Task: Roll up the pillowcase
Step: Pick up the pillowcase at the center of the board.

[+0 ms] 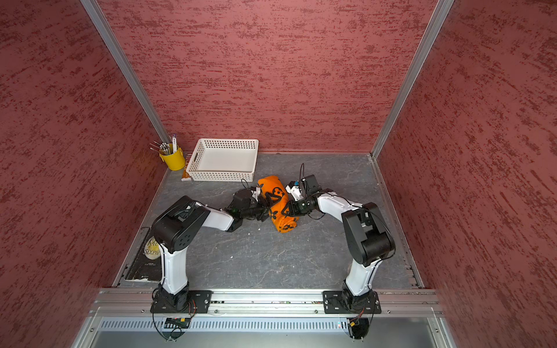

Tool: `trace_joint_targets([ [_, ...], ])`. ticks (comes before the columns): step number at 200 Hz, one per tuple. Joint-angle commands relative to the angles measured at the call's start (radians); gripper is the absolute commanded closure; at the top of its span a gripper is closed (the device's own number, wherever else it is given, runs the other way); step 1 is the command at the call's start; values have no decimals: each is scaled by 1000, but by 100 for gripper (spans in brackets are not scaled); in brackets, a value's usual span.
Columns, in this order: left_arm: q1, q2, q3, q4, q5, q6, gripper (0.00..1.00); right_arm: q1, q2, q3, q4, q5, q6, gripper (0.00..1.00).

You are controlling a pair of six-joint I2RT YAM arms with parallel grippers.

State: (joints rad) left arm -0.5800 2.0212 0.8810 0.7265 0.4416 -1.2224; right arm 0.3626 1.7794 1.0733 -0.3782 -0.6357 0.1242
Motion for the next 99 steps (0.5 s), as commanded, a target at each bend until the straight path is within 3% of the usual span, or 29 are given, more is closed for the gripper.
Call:
trace_joint_targets([
  [1, -28, 66, 40, 38, 58, 19, 0, 4, 47, -30, -51, 22, -3, 65],
  [64, -29, 141, 108, 22, 145, 65, 0, 4, 29, -32, -58, 29, -5, 65],
  [99, 1, 163, 152, -53, 278, 147, 0, 5, 28, -33, -61, 33, -9, 64],
])
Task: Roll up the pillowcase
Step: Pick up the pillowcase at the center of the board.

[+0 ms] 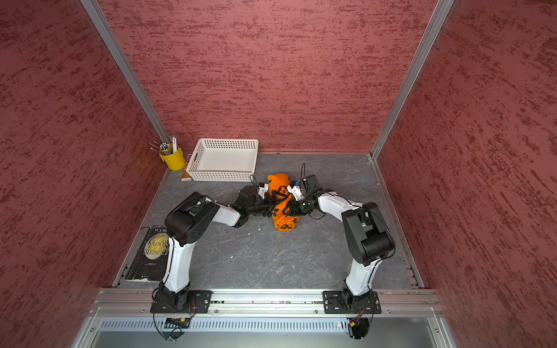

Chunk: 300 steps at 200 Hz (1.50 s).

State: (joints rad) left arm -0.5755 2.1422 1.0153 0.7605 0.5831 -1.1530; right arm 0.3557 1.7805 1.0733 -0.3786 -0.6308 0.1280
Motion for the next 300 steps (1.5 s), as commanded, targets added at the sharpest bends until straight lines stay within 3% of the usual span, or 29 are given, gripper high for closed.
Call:
trace_joint_targets([
  [1, -3, 42, 17, -87, 138, 80, 0, 12, 27, -33, -61, 28, -13, 64],
  [30, 23, 15, -15, -87, 206, 156, 0, 11, 33, -32, -61, 31, -14, 64],
  [46, 22, 13, 8, -142, 230, 198, 7, 11, 38, -30, -61, 31, -13, 63],
  [97, 26, 41, 22, -77, 240, 130, 53, 11, 27, -31, -65, 39, -13, 60],
  [110, 28, 31, 16, -65, 229, 119, 70, 11, 18, -31, -67, 40, -10, 58],
  [123, 37, 12, 2, -50, 209, 103, 80, 11, -1, -33, -68, 50, -4, 53],
  [145, 62, -35, -37, 4, 177, 55, 84, 12, -56, -32, -76, 79, 10, 38],
  [167, 90, -102, -63, 18, 152, 28, 85, 10, -129, -30, -83, 122, 25, 2],
  [209, 163, -268, -99, -28, 101, 10, 85, 10, -273, -2, -117, 217, 45, 1],
  [249, 306, -398, -69, -93, 103, 0, 85, 10, -358, 43, -146, 267, 51, 2],
  [300, 482, -347, 139, -131, 130, 8, 85, 11, -377, 88, -152, 255, 77, 2],
])
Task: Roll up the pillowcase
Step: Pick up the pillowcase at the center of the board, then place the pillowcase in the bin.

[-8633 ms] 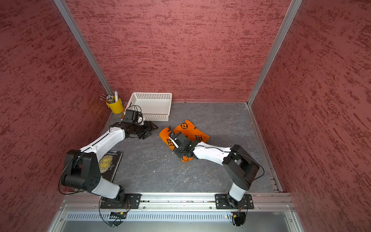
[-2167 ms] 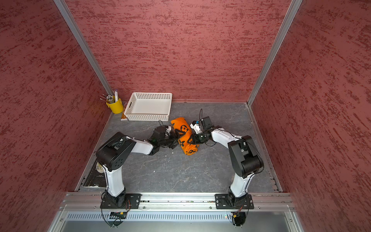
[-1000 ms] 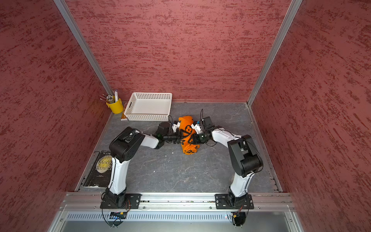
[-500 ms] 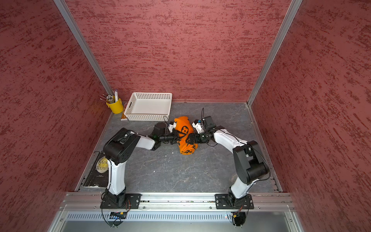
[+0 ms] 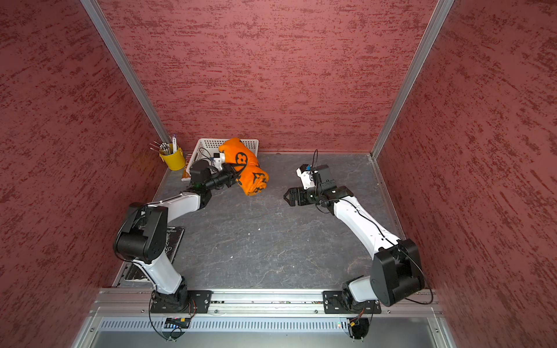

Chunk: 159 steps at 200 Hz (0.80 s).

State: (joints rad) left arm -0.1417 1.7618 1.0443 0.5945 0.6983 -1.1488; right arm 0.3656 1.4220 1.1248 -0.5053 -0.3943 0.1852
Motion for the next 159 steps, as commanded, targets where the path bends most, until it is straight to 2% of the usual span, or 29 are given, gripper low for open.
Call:
trace_joint_targets([
  [1, 50, 37, 115, 37, 15, 4, 85, 0, -18, 36, -26, 18, 20, 1],
  [42, 110, 207, 290, 197, -50, -95, 84, 0, -24, 40, -43, 5, 39, 1],
  [78, 113, 360, 415, 290, -170, -111, 84, 0, -45, 29, -60, 3, 49, 1],
  [106, 114, 538, 562, 412, -225, -203, 84, 1, -36, 30, -72, -9, 60, 1],
  [132, 109, 649, 683, 369, -274, -225, 83, 0, -31, 30, -85, 3, 69, 1],
  [159, 100, 699, 753, 188, -343, -181, 83, 0, -23, 32, -95, 13, 71, 1],
])
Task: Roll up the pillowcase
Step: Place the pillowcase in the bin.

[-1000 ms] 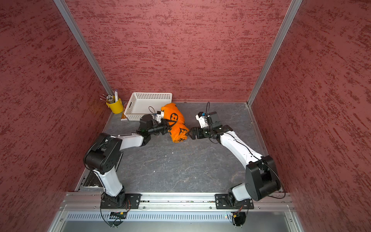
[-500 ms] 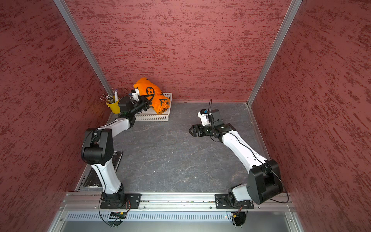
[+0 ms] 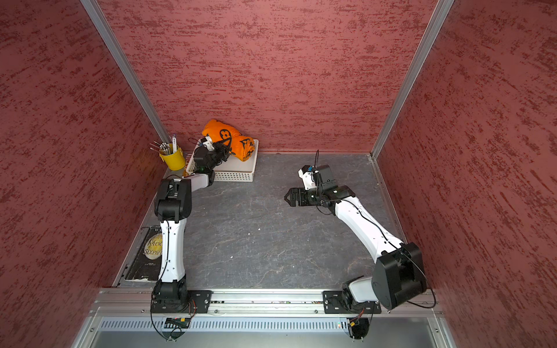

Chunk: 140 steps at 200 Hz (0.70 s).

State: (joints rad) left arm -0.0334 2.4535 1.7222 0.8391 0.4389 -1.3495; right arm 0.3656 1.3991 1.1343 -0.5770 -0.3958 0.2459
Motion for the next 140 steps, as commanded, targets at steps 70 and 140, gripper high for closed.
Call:
trace_joint_targets([
  [70, -33, 63, 181, -554, -255, 79, 81, 0, 26, 58, -37, 41, -6, 1],
  [140, -58, 69, 319, -1058, -367, 52, 79, -5, 43, 115, -85, 95, -37, 1],
])
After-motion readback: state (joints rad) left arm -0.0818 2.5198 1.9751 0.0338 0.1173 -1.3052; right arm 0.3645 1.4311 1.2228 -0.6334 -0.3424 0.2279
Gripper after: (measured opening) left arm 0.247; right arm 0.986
